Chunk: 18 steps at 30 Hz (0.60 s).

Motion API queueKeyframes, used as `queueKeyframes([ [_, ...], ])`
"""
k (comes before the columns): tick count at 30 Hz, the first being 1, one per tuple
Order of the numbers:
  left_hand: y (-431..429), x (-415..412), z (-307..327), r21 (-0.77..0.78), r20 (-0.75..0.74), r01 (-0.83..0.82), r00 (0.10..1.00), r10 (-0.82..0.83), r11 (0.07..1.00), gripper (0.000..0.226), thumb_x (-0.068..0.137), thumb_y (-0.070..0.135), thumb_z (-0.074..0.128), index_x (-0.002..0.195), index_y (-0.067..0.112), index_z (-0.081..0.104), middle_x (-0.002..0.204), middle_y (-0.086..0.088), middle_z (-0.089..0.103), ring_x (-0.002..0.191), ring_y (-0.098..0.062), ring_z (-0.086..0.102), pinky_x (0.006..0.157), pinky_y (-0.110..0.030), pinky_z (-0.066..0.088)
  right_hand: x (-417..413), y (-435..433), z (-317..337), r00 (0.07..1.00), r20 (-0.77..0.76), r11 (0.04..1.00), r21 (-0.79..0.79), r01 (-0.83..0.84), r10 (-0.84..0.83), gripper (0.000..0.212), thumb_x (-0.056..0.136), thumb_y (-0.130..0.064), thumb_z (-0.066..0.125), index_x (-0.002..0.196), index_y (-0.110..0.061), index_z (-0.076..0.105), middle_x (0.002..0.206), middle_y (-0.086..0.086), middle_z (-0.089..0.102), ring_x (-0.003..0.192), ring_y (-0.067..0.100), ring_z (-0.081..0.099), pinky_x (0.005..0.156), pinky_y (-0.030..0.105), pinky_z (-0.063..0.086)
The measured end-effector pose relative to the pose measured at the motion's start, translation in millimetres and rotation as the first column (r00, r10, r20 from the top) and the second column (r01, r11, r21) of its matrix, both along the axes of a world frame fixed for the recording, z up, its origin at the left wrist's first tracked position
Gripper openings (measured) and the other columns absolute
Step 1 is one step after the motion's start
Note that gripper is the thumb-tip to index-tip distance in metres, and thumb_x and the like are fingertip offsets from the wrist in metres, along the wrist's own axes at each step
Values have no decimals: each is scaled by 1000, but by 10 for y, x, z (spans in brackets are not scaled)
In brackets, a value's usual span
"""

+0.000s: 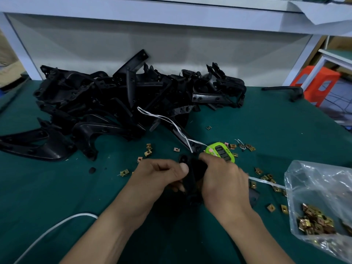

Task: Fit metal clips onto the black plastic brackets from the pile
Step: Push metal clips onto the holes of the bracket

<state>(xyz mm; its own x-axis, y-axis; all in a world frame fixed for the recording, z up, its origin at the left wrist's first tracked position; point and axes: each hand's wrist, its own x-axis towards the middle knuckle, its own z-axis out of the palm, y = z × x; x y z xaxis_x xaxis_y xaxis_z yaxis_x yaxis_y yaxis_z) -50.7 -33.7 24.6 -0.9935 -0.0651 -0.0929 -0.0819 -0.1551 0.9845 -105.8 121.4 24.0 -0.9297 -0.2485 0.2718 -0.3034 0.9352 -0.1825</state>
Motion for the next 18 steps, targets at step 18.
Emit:
queueKeyframes([
  [18,-2,-27,-37,123,14,87,996,-90,989,20,81,29,72,77,10,79,79,-13,73,71,-19,65,71,-28,52,23,42,-10,997,59,989,-141,-36,45,30,82,-8,59,99,-33,60,76,-1,68,73,29,62,63,34,32],
])
